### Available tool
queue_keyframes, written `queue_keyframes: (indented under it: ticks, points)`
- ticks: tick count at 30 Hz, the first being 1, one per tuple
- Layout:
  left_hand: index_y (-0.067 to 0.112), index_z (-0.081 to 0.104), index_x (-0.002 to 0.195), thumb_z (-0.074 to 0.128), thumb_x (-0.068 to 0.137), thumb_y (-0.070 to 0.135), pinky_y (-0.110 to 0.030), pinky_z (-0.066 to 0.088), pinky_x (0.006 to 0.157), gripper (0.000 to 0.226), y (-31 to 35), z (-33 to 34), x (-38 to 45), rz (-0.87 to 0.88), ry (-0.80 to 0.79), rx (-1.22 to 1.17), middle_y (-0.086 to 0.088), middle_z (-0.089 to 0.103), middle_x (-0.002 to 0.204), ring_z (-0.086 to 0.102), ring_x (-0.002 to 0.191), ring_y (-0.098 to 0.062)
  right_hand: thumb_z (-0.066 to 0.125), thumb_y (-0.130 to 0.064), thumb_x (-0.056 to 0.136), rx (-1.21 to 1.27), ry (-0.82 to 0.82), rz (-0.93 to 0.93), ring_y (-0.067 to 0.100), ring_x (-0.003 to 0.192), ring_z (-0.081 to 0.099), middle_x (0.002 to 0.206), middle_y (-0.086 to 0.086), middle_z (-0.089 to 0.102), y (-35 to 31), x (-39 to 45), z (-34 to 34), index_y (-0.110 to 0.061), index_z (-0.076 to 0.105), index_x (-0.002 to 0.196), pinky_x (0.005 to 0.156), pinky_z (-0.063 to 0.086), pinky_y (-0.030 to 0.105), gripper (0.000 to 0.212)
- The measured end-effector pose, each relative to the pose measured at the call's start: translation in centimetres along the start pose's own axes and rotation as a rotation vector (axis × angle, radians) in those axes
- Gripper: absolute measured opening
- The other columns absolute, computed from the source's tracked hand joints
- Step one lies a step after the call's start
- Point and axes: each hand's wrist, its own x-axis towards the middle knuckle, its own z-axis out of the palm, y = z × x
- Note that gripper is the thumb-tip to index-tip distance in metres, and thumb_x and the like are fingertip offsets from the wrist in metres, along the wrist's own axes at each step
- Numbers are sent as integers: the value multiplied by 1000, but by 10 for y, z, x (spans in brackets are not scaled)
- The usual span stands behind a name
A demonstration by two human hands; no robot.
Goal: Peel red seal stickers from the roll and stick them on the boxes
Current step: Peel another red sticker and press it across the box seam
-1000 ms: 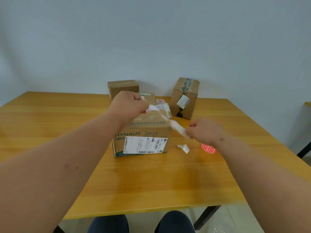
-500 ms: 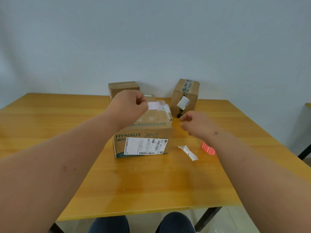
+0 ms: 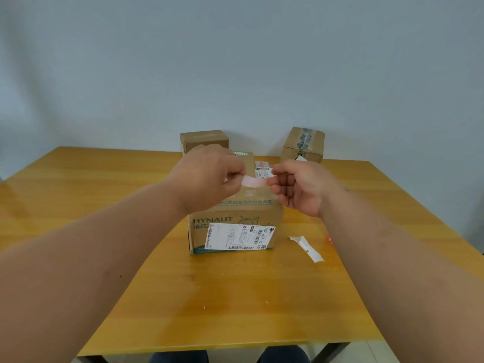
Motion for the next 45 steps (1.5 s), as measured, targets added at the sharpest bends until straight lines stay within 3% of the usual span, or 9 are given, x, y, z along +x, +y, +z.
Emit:
queue_keyframes:
  ticks: [3,9,14,17,21,24,30,38,45]
  points:
    - [18,66,72,50,84,20,-44,47,60,20,-3,-2,1,68,1,100,5,57,60,51,60,-22,59,-33,92,-94,19,47,15,48,53,63,8,63,0,3,5,-11,56,95,45,41,22,22]
    - [17,67,71,52,85,16,-40,48,56,21,-11,-2,1,55,27,97,4,57,54,52,52,-22,57,1,89,-33,-23,-55,15,51,54,67,10,61,-1,9,11,-8,58,95,46,43,24,11]
    - [25,72,89,60,89,15,-33,55,80,16,-16,0,-4,-599,36,-475,8,74,79,69,82,-13,62,3,87,-2,-9,-170,15,58,60,79,11,65,1,12,12,-5,60,104,50,48,25,19]
    - [21,71,88,59,93,24,-33,53,85,13,-19,2,-2,-765,44,-700,8,74,78,70,79,-8,66,3,85,-18,16,-227,14,61,64,82,11,68,4,15,14,-4,62,104,53,50,24,21]
    - [18,71,88,64,90,41,-30,51,82,25,-17,4,0,-775,-69,-722,4,74,83,68,81,-10,69,0,83,-74,40,-256,13,65,67,87,10,72,7,16,16,-5,65,104,56,49,23,22]
    - [16,72,85,72,86,19,-24,49,72,3,-15,4,4,-776,-71,-716,0,74,81,65,71,-8,70,-1,83,-114,49,-261,12,65,67,89,10,73,7,15,17,-6,66,103,57,48,23,21]
    - [10,71,82,71,83,5,-24,52,68,5,-15,5,6,-799,-58,-708,-6,74,78,62,66,-11,70,-3,83,-255,83,-300,13,65,65,90,7,73,7,13,18,-9,68,91,61,50,27,11]
    - [14,68,91,59,90,14,-26,46,65,8,-12,14,10,-632,-228,-253,13,59,77,54,76,-9,64,-17,88,-937,157,-466,15,87,67,95,-1,69,11,19,33,-23,66,85,84,53,33,7]
    - [21,62,88,56,92,19,-22,35,57,8,-14,24,18,-544,-342,-14,5,60,90,53,83,-13,55,-17,92,-1117,140,-492,12,93,52,100,-5,60,13,24,36,-22,65,96,74,38,22,11]
